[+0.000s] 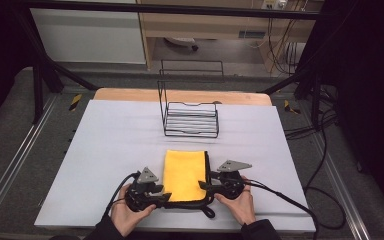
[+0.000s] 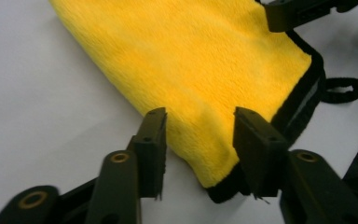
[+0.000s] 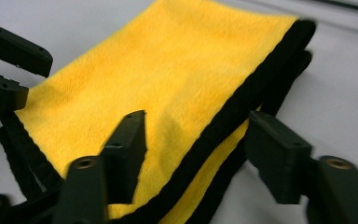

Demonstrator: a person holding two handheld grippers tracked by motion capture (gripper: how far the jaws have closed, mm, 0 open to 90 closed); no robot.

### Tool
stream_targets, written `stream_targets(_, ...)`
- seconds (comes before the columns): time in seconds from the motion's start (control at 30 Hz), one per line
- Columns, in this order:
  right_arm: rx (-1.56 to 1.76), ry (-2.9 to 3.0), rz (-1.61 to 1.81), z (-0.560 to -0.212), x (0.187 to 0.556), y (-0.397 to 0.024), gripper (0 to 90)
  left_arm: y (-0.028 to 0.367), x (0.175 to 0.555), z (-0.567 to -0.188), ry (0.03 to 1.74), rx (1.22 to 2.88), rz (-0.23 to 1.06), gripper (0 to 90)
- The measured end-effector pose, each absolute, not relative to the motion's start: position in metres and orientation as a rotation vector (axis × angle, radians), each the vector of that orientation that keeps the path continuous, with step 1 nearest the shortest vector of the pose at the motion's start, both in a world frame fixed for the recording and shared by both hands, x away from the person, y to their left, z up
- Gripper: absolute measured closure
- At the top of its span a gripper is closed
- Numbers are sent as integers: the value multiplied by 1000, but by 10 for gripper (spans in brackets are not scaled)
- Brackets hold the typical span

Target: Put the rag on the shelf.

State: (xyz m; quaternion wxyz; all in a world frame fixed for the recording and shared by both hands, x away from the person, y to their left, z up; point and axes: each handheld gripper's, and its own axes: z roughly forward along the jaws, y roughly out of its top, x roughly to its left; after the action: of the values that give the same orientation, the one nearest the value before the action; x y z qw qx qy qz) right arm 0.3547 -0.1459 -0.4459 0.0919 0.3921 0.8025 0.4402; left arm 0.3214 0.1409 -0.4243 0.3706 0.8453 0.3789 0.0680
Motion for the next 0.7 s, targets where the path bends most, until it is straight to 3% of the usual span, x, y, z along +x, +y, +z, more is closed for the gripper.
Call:
stream_targets(0.13,1150,2355,1316,-441,357,-151,204,148,330,-416,962,2139,214,387)
stream_targets(0.2,1144,2359,1312,-440,358,-152,176,151,335,-414,954,2132,230,348)
stream_targets(0.27,1137,2359,1310,-439,360,-154,115,152,343,-413,951,2133,224,218)
stream_targets(0.47,1153,2348,1312,-435,362,-162,45,157,359,-412,959,2116,223,121)
stream_targets(0.7,1155,2324,1321,-432,362,-172,19,160,384,-406,996,2114,261,82)
